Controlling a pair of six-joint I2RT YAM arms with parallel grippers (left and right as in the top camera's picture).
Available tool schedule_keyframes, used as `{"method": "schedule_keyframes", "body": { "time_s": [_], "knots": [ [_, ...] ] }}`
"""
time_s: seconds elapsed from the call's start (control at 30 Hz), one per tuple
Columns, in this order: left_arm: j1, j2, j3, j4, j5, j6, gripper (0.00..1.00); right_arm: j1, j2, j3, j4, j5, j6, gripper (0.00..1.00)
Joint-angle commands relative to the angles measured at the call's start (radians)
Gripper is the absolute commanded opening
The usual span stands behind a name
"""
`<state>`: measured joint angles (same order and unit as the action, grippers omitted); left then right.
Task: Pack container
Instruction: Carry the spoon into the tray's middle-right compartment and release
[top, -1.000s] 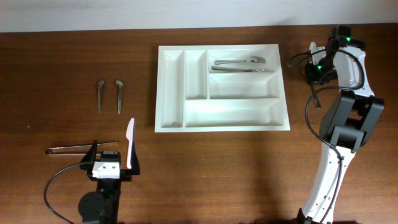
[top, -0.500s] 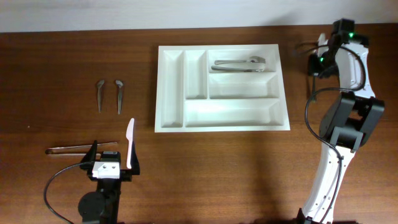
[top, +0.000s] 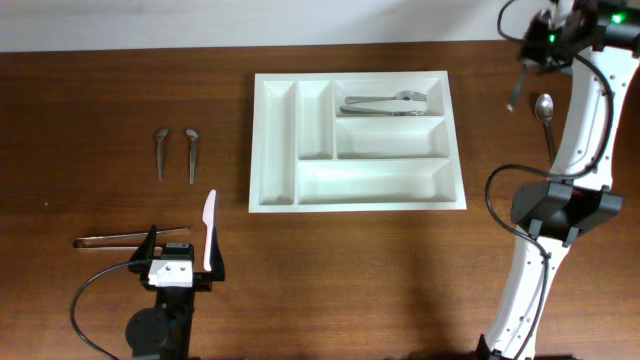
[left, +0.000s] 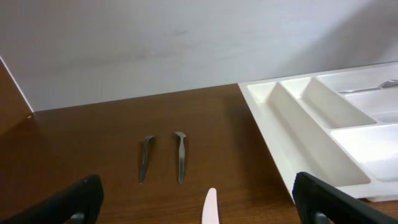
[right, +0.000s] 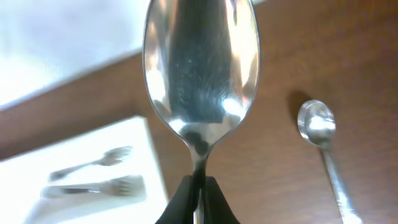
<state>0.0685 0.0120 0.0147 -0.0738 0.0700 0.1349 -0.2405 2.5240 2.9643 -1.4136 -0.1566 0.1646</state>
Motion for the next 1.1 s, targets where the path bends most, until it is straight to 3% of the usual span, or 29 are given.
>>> {"method": "schedule_keyframes", "body": {
  "time_s": [0.0, 0.3, 0.4, 0.6, 0.87, 1.07],
  "knots": [
    [-0.002, -0.006, -0.005, -0.001, -0.007, 0.01, 0.99, 0.069, -0.034, 0.035, -0.005, -0.05, 0.203, 0.04],
    [-0.002, -0.006, -0.005, -0.001, -0.007, 0.01, 0.99, 0.209, -0.032, 0.031, -0.022, -0.032, 0.779, 0.04],
    [-0.002, -0.006, -0.005, -0.001, -0.007, 0.01, 0.99, 0.248, -0.032, 0.031, -0.096, 0.019, 1.04, 0.04],
    [-0.002, -0.006, -0.005, -0.001, -0.007, 0.01, 0.99, 0.316, -0.024, 0.03, -0.274, 0.155, 1.357, 0.04],
    [-0.002, -0.006, -0.005, -0.001, -0.007, 0.01, 0.99, 0.404, -0.013, -0.001, -0.277, 0.163, 1.545, 0.04],
    [-0.002, -0.006, -0.005, -0.001, -0.007, 0.01, 0.99, 0.466, -0.01, -0.093, -0.27, 0.201, 1.602, 0.04]
  ]
}}
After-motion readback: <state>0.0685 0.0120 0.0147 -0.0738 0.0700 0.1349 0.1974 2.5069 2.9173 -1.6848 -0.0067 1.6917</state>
